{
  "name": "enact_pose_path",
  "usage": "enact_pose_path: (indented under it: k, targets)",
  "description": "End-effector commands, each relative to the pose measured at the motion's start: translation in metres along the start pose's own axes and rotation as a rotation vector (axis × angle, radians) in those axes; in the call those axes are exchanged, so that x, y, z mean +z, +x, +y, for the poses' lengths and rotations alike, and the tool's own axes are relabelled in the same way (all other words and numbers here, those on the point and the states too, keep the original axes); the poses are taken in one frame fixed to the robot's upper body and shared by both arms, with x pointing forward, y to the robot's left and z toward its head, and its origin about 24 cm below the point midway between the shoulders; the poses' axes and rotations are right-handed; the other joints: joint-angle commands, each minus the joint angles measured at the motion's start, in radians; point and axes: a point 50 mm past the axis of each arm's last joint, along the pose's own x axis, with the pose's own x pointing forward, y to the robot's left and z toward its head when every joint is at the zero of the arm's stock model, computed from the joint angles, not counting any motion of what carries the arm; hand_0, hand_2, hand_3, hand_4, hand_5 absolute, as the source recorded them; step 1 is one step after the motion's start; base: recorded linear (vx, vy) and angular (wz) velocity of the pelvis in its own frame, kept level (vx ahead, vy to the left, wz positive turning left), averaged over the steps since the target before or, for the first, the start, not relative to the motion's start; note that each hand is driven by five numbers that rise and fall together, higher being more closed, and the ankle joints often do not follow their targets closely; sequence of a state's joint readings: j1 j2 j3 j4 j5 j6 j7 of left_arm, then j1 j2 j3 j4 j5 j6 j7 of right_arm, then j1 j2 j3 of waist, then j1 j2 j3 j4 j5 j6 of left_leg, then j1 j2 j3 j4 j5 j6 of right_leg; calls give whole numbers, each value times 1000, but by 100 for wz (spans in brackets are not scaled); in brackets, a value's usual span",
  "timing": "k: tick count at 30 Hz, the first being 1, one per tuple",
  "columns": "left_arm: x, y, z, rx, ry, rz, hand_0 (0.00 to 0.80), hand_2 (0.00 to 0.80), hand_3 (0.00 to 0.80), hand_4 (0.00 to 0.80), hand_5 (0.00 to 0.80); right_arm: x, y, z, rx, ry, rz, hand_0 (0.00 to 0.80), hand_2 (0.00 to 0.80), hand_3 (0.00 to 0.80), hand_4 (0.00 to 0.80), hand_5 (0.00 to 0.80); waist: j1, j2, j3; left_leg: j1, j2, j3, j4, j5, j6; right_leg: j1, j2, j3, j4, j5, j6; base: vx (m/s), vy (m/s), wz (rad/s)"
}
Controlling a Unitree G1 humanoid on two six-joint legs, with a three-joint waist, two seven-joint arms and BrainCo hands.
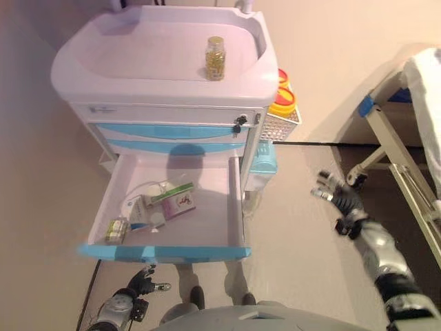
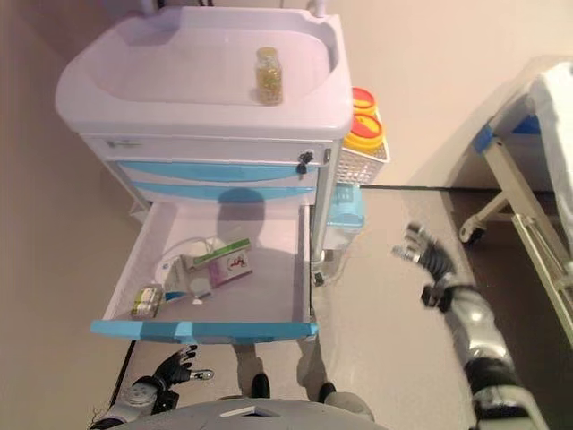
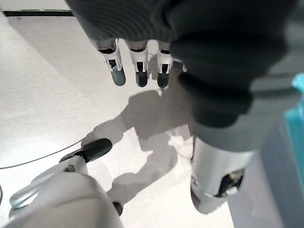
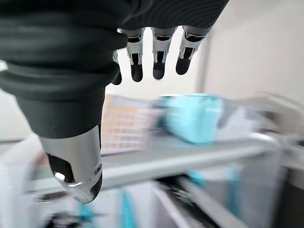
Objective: Open the drawer and pick up the medicine
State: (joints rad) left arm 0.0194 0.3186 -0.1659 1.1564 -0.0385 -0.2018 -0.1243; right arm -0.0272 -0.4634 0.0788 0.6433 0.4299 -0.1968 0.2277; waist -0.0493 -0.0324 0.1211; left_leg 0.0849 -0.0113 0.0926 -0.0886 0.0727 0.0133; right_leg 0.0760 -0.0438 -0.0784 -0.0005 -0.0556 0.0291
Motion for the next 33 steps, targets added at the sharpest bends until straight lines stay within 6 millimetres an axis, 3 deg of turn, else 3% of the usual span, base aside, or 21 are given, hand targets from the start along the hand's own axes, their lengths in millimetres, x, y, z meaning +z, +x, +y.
enact_pose_path:
  k: [1,6,11,17,20,23,30,33]
  targets:
    - [2,2,-13,-35,22,-30,0,0,0,0,0,-2,3,13,17,-132,-52,0,0,0,0,0,8,21,-20,6,-37,-3,55,-151,15,-53,-11,-14,51,-5,45,-16,5,-22]
    - [7,3,-19,-43,16,-65,0,0,0,0,0,-58,-14,22,-7,-272,168,0,0,0,0,0,3,34,-11,11,-41,-2,58,-153,18,-44,-11,-17,43,-2,44,-16,3,-17]
    - [11,4,-22,-40,90,-101,0,0,0,0,0,-91,-31,21,-1,-480,323,0,0,0,0,0,7,44,5,7,-41,-7,58,-149,17,-46,-10,-27,40,3,43,0,0,0]
    - [21,5,-18,11,172,-158,0,0,0,0,0,-119,-52,17,-82,-495,485,0,0,0,0,0,-5,56,26,-4,-37,-14,75,-152,21,-61,-9,-22,75,-12,40,30,-13,-1]
    - [31,6,-14,41,197,-198,0,0,0,0,0,-119,-52,20,-65,-546,468,0,0,0,0,0,-14,65,42,-18,-33,-11,93,-156,26,-84,-11,-16,104,-23,38,44,-17,-10]
    - [53,8,-5,79,183,-284,0,0,0,0,0,-108,-43,18,-70,-594,411,0,0,0,0,0,-27,79,80,-53,-32,-8,127,-163,32,-133,-16,-13,150,-37,31,-45,22,-29]
    - [133,5,19,188,226,-554,0,0,0,0,0,-65,-13,0,-137,-678,271,0,0,0,0,0,-41,104,204,-190,-25,-2,226,-160,43,-306,-18,-9,306,-70,-2,-126,36,-19]
    - [156,-1,29,236,250,-641,0,0,0,0,0,-54,-7,-5,-157,-684,244,0,0,0,0,0,-44,101,238,-247,-21,3,275,-160,44,-364,-14,-6,353,-74,-14,-74,13,0]
